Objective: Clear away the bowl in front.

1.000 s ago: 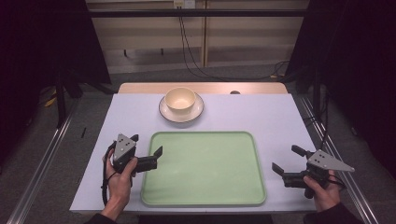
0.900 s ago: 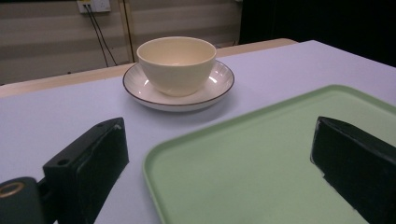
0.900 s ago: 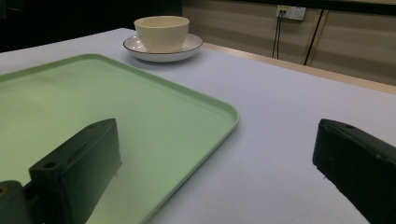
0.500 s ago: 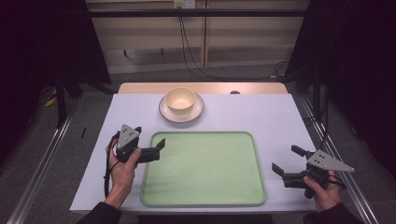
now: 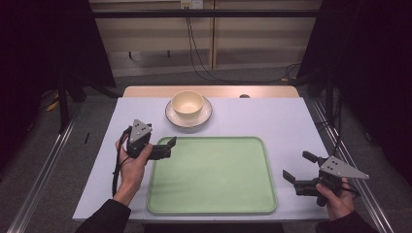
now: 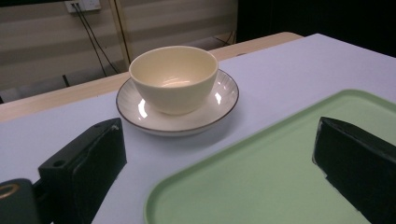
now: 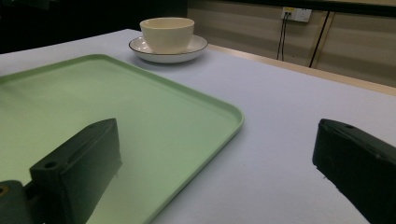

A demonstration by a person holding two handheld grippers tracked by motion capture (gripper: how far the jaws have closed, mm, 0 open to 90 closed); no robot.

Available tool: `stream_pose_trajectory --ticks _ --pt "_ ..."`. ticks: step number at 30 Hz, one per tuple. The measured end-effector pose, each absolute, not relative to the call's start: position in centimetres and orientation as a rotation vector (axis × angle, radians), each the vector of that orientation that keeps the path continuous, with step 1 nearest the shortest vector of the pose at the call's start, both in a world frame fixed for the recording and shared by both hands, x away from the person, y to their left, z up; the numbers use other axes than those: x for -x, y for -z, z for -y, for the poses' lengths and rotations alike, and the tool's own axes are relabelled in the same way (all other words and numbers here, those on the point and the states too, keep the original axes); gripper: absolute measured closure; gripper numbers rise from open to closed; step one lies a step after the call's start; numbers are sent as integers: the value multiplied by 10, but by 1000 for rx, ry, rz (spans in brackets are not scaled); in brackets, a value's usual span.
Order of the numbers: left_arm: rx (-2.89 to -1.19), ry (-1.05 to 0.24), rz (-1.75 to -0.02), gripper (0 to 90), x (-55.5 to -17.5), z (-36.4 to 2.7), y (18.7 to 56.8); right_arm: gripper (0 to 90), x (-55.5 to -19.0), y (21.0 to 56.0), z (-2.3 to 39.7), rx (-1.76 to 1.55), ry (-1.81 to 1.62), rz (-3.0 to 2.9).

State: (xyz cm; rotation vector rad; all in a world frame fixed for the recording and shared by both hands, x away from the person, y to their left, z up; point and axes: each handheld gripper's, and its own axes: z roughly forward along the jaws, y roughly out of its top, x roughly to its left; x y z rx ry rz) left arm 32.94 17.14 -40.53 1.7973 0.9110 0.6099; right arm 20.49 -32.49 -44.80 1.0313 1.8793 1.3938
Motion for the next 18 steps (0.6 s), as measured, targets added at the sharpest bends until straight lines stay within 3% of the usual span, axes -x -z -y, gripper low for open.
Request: stream_pose_trajectory --ticks 18 --pt "-1811 -638 -891 29 -372 -155 407 5 -204 447 326 -1018 -1395 -1881"
